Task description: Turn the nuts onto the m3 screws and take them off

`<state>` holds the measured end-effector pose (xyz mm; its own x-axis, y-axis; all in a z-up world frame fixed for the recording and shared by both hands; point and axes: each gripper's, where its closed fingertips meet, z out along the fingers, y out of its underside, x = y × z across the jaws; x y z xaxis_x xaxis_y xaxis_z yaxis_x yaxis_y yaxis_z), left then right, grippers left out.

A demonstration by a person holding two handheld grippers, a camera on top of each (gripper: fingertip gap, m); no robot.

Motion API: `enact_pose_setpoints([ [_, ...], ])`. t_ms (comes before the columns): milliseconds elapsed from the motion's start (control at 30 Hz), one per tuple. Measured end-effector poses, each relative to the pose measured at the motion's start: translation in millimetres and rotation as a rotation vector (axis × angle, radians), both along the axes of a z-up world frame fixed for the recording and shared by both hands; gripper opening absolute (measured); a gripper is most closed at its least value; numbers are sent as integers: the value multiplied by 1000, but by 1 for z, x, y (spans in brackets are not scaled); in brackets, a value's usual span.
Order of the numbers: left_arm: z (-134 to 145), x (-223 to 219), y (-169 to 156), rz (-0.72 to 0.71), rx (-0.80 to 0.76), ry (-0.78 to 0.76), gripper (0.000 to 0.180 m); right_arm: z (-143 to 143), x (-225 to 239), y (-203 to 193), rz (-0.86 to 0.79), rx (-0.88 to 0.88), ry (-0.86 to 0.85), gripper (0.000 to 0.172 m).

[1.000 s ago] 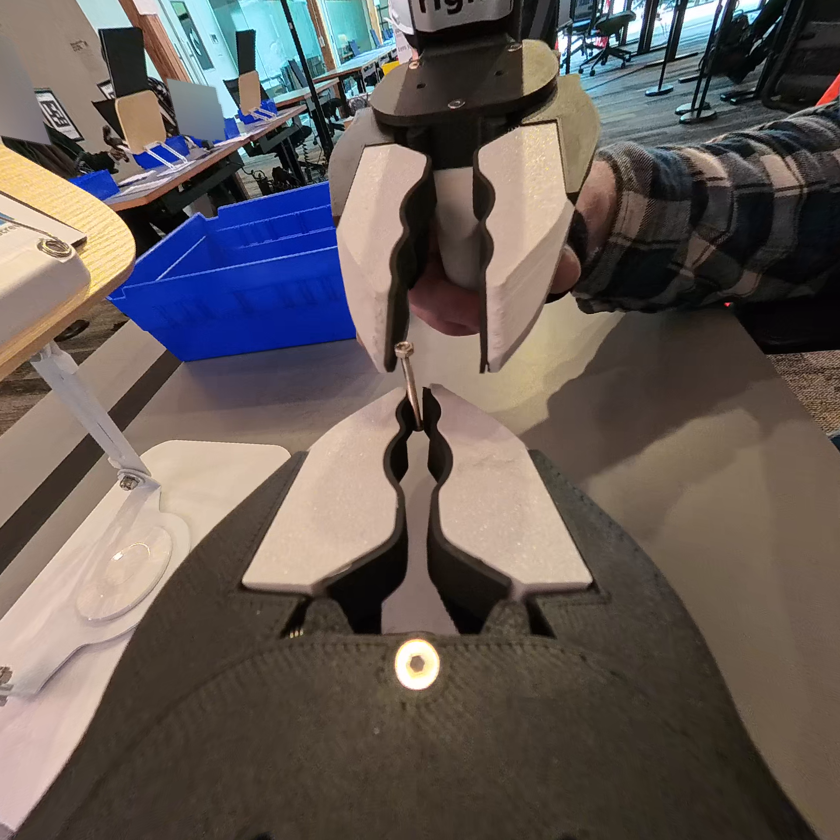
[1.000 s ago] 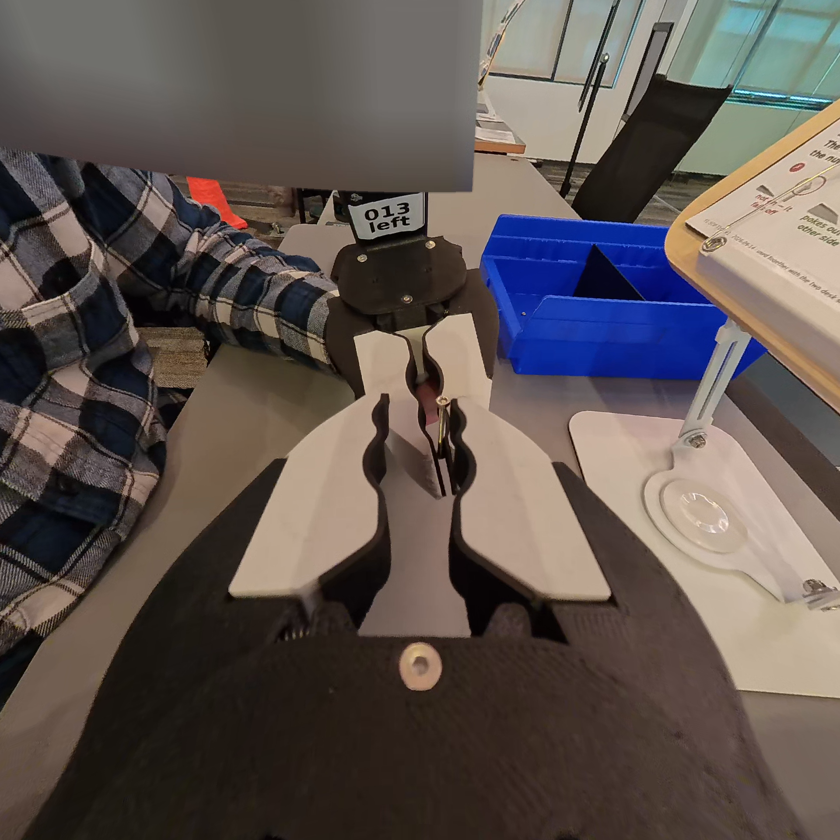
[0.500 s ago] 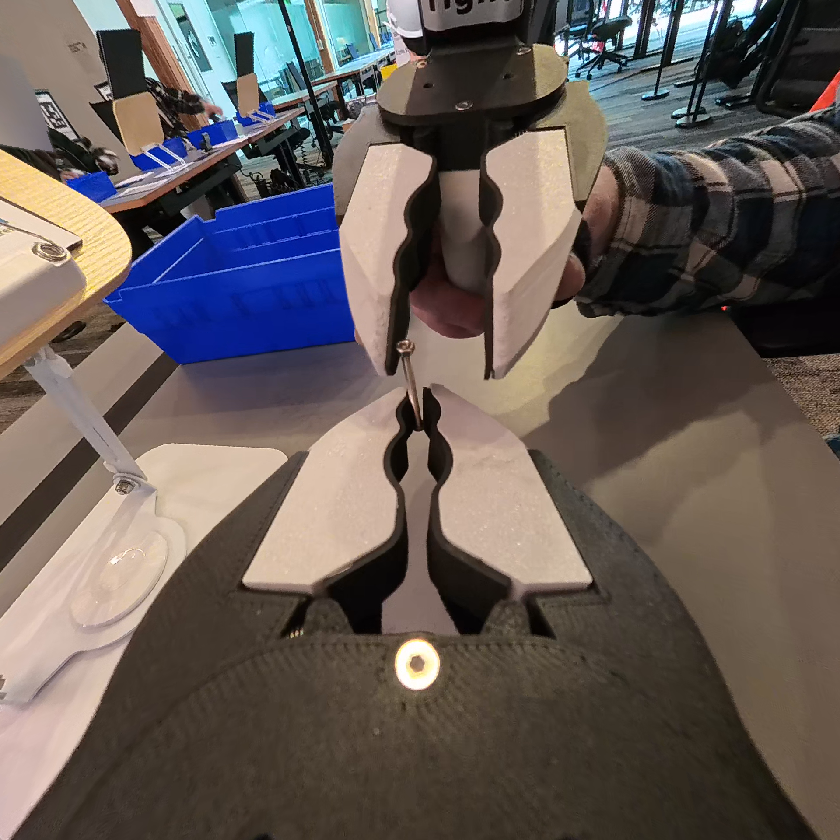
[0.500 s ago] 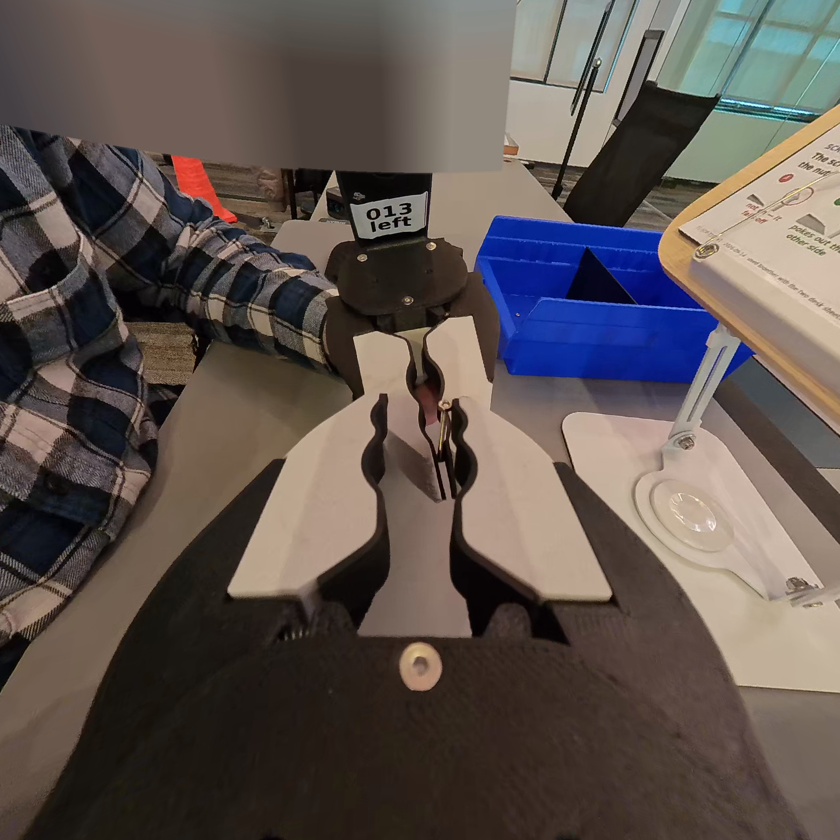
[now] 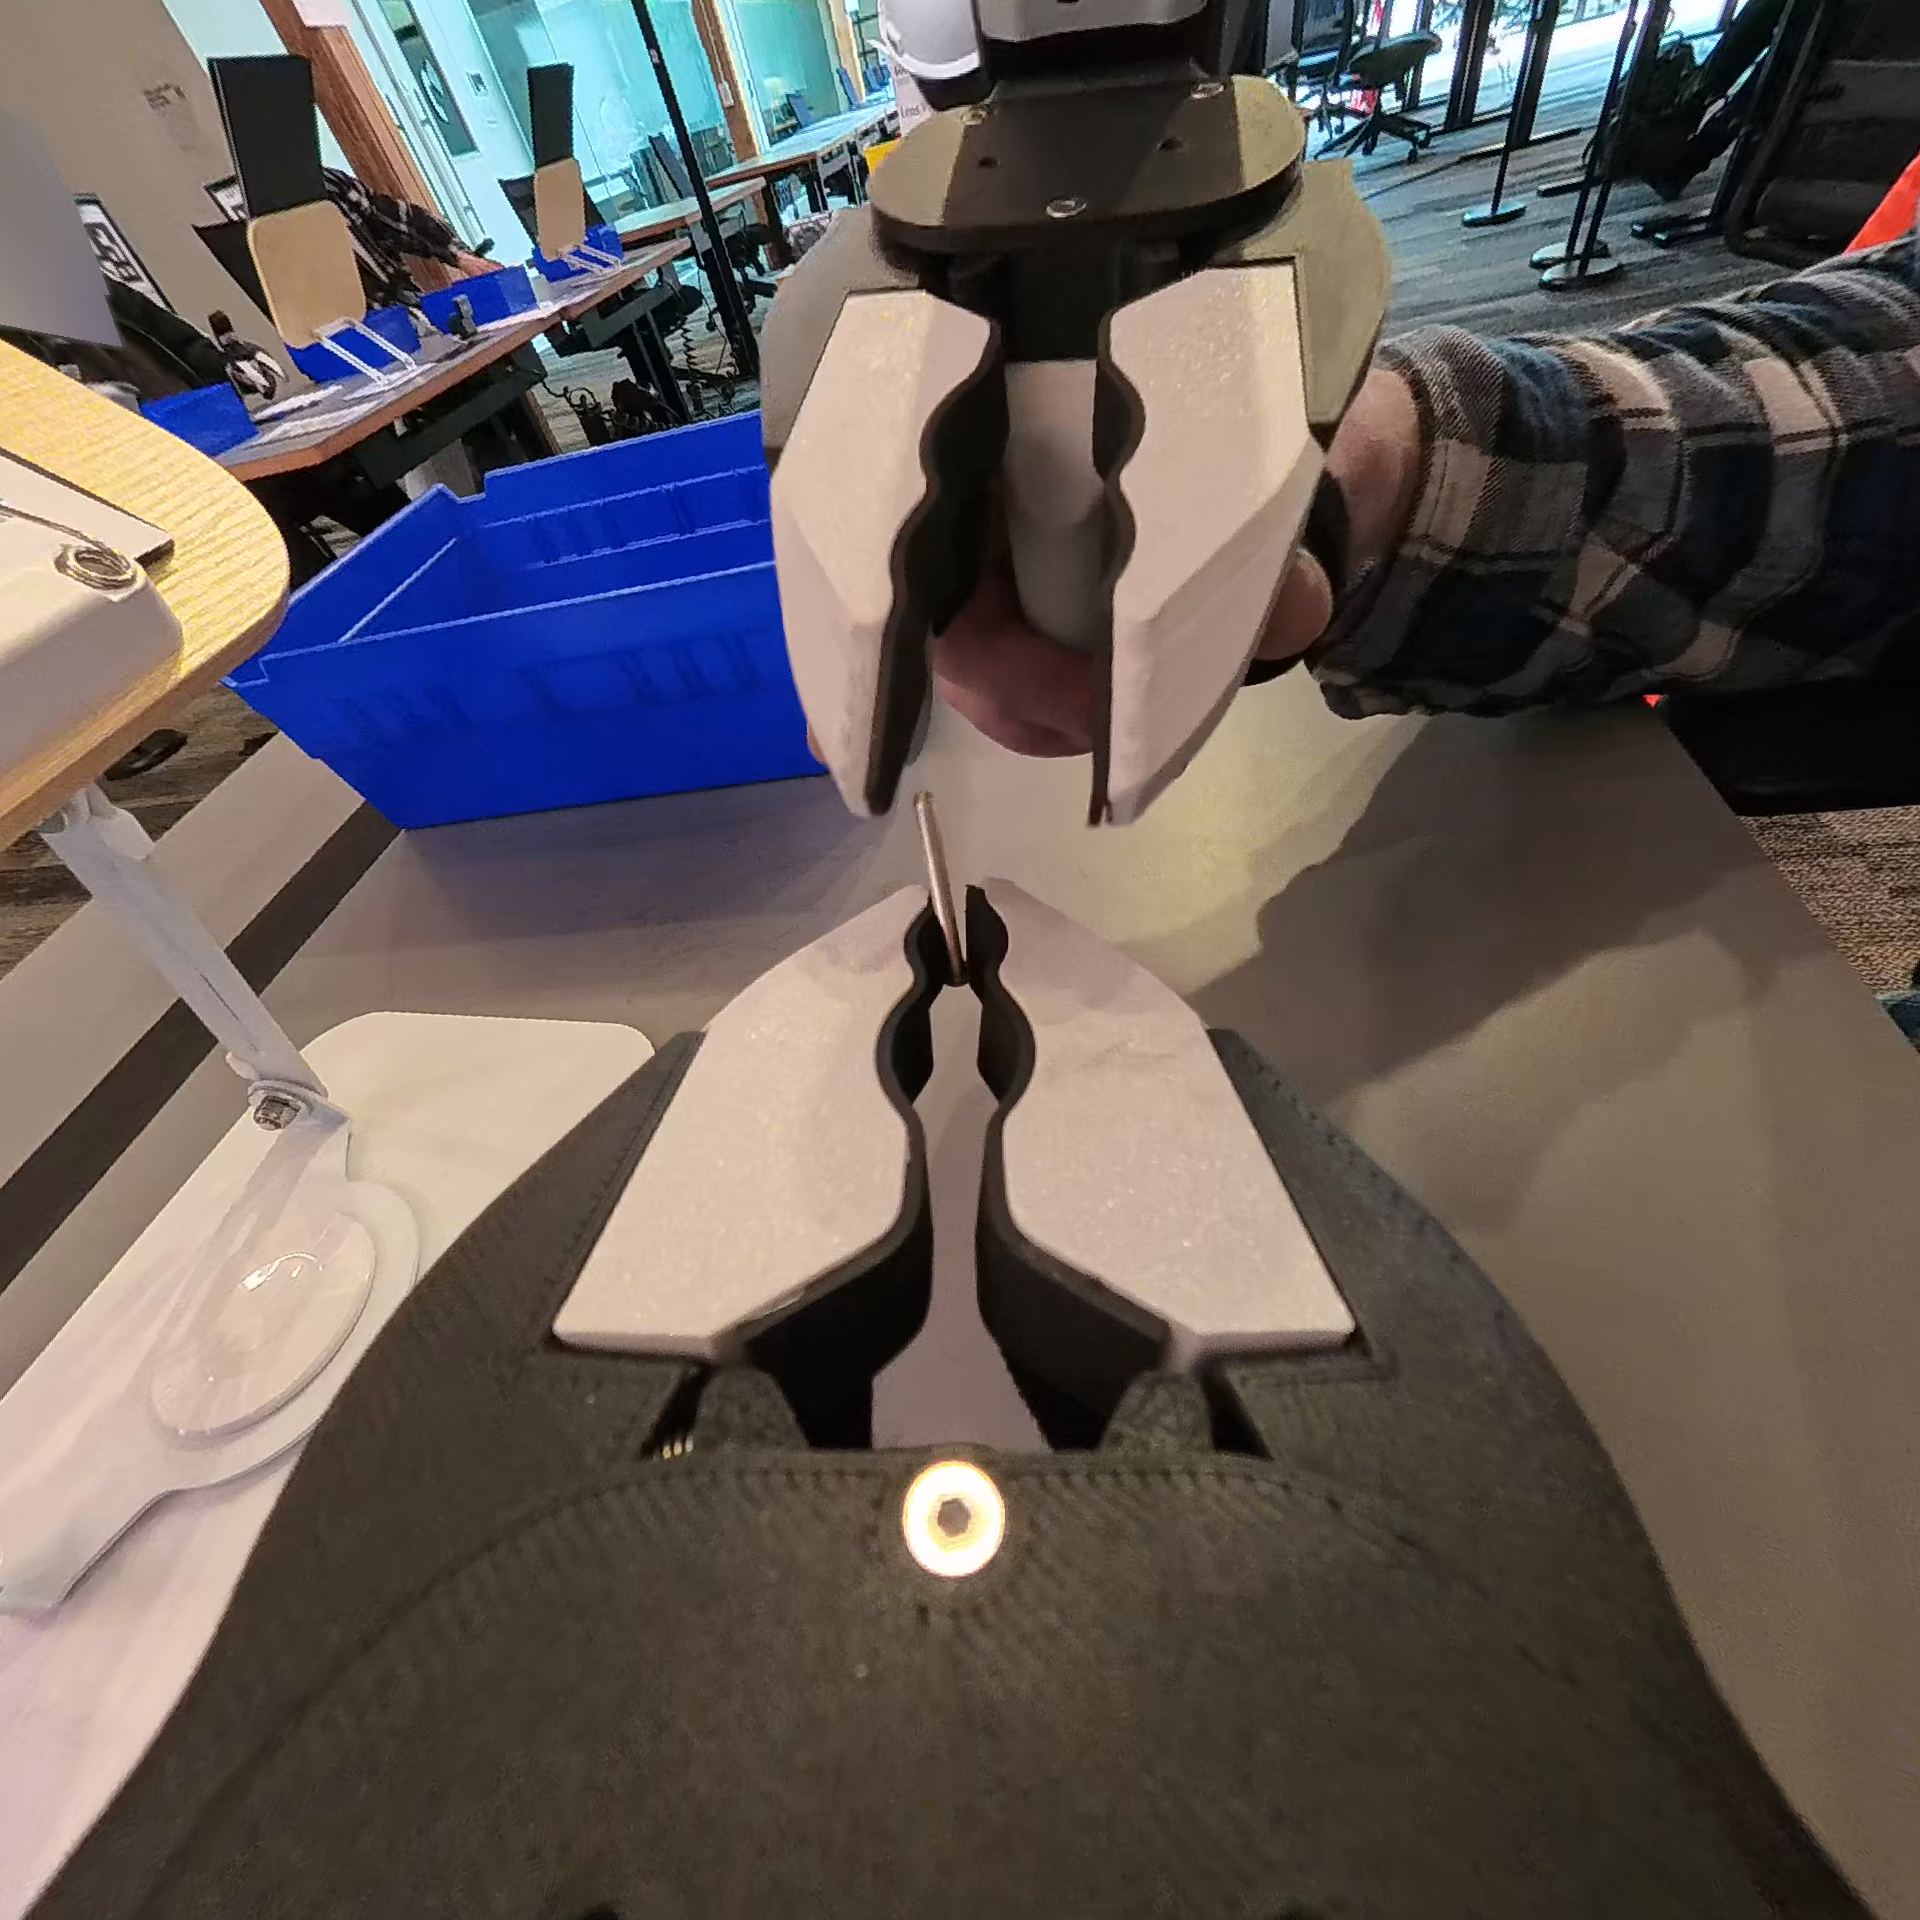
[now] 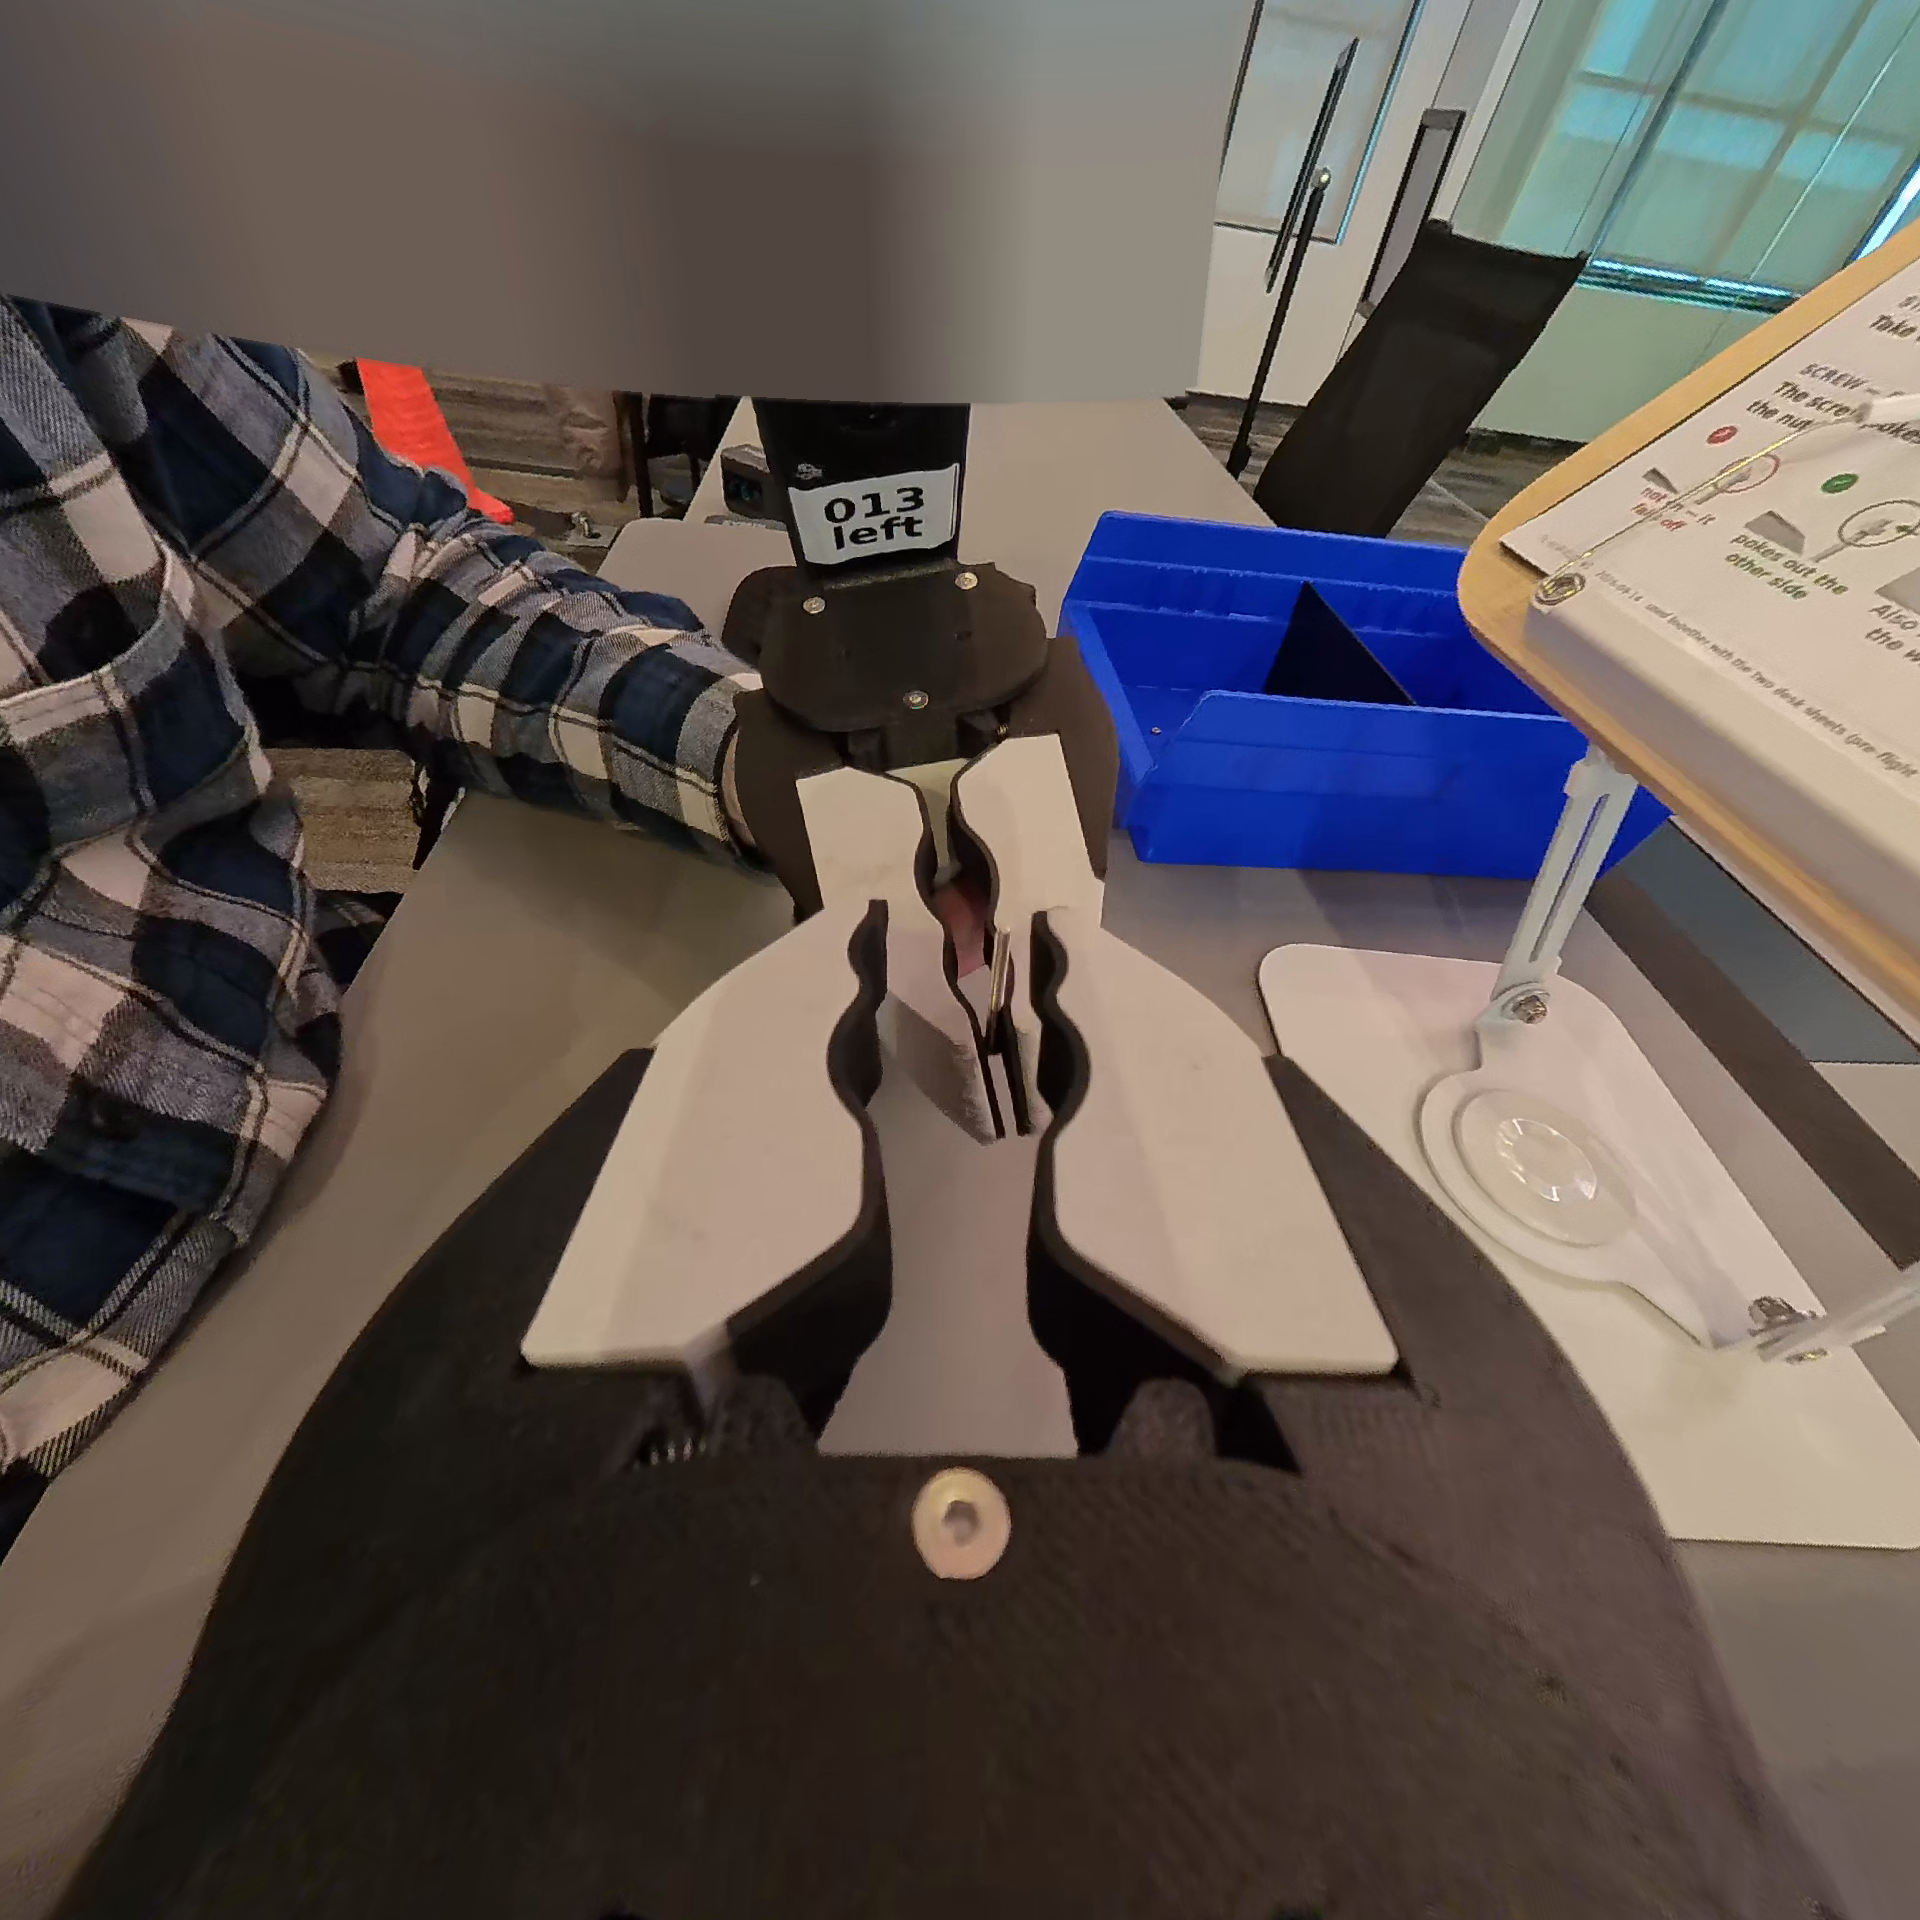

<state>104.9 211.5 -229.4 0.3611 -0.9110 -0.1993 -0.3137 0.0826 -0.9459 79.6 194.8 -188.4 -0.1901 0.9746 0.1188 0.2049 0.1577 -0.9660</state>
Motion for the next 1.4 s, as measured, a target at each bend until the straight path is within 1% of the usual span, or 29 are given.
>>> enact_pose_setpoints([
  [100, -1, -1, 1, 0, 1, 5, 3, -3, 1, 5, -18, -2, -9, 25],
  [200, -7, -7, 4, 10, 0, 21, 3, -4, 14, 16, -49, -69, 12, 21],
  [267, -9, -13, 6, 18, -23, 6, 3, -8, 29, 26, -96, -116, 16, 17],
  [300, -11, -15, 8, 23, -38, 2, 3, -13, 39, 33, -137, -122, 3, 20],
  [433, -25, -14, 9, 20, -69, 27, 3, -22, 88, 59, -312, -173, 38, 18],
  [567, -30, -9, 11, 14, -89, 35, 3, -35, 115, 65, -388, -187, 35, 12],
  [733, -39, -2, 15, 19, -104, 51, 3, -45, 111, 60, -375, -159, 9, 10],
  [867, -48, -1, 19, 29, -126, 62, 3, -56, 102, 56, -369, -117, -9, 4],
  [1000, -48, 4, 25, 45, -130, 59, 3, -70, 96, 59, -377, -21, -67, 1],
  [1133, -51, 15, 28, 44, -123, 81, 3, -70, 92, 54, -364, 18, -69, 0],
  [1267, -52, 23, 31, 53, -120, 88, 3, -76, 92, 50, -355, 83, -115, 0],
  [1400, -53, 34, 35, 60, -109, 100, 3, -71, 99, 49, -369, 73, -75, 0],
])
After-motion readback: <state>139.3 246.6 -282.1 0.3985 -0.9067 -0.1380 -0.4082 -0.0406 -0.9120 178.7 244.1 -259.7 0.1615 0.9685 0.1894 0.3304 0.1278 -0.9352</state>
